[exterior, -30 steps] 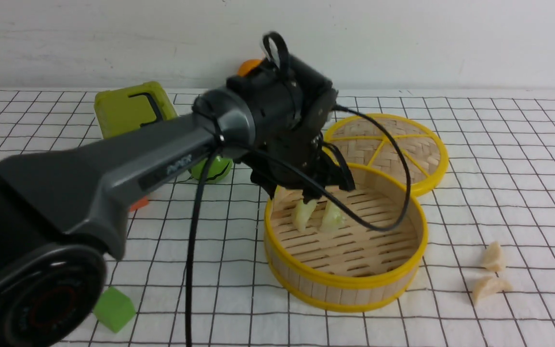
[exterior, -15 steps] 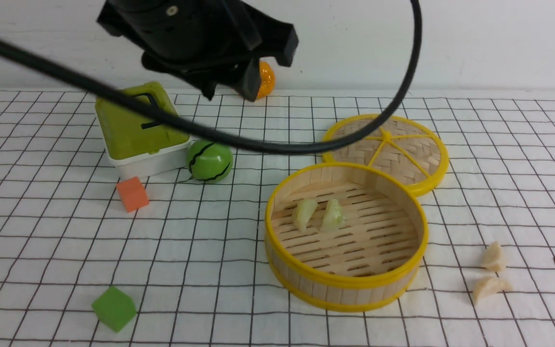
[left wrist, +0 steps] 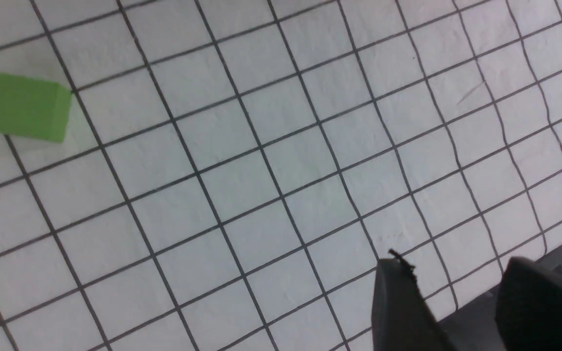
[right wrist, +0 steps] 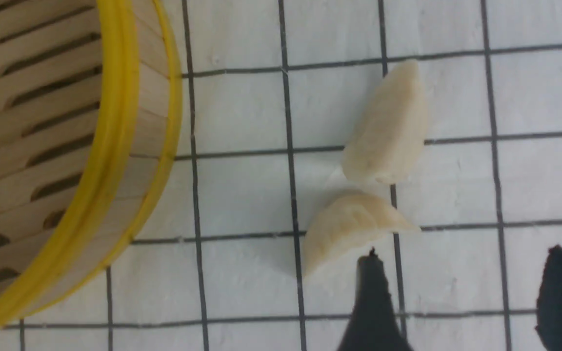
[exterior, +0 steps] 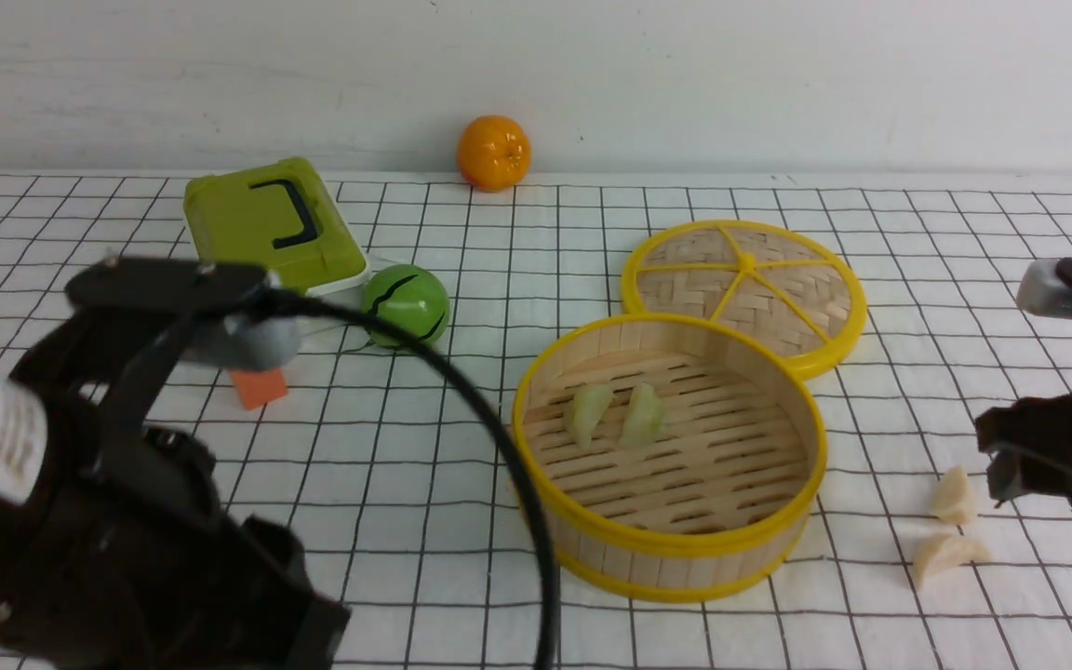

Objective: Put the dumplings into the steamer on the table with the white tablecloth.
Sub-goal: 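Reach for and grasp a dumpling lying on the table beside the steamer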

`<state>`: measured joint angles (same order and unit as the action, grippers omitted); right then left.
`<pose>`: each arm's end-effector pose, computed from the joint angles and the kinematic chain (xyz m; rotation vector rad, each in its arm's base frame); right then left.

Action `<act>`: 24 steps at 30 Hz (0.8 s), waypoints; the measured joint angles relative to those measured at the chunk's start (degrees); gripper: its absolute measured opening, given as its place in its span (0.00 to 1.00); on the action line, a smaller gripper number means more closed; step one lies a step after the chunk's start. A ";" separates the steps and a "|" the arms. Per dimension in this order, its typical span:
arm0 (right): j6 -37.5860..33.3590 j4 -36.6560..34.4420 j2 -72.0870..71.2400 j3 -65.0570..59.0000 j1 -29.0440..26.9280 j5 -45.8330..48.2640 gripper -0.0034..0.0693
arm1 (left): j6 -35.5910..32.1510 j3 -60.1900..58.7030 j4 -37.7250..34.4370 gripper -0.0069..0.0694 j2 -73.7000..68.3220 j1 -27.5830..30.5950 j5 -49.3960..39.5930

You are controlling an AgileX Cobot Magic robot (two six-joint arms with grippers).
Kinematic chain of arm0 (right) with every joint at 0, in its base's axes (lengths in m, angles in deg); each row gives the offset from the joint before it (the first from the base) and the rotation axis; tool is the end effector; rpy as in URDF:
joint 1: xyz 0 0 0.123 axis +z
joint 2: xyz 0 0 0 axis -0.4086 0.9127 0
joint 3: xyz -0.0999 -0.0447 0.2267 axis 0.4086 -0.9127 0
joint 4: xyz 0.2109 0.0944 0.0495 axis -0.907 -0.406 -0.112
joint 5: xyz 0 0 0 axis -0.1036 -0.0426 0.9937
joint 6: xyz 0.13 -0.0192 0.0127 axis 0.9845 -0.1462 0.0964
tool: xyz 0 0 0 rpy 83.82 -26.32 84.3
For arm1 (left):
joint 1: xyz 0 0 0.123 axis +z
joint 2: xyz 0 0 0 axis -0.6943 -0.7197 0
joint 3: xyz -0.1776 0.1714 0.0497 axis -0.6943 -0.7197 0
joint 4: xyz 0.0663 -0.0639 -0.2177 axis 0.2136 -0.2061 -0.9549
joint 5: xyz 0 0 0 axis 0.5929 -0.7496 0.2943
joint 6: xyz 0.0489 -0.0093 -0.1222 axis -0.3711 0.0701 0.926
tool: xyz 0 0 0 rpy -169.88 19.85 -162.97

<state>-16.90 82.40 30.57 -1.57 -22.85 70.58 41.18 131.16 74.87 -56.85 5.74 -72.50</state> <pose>0.3010 0.0172 0.1749 0.2287 2.6790 0.1798 0.1548 -0.1416 0.2747 0.4724 2.6328 -0.5025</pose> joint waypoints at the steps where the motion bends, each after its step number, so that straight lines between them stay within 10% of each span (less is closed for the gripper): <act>1: -0.36 -0.15 2.21 1.13 0.00 -0.24 0.70 | 0.00 -2.54 0.01 0.46 1.84 0.00 1.20; 17: 1.87 0.29 23.05 13.14 -0.07 1.05 0.72 | 0.00 -11.40 0.36 0.46 10.57 0.00 6.72; 24: 2.03 1.42 23.00 13.87 -0.08 2.57 0.38 | 0.00 -11.40 2.37 0.46 10.57 0.00 6.72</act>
<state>-14.87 83.82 53.57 12.30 -22.93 73.15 41.18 119.76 77.24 -46.28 5.74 -65.79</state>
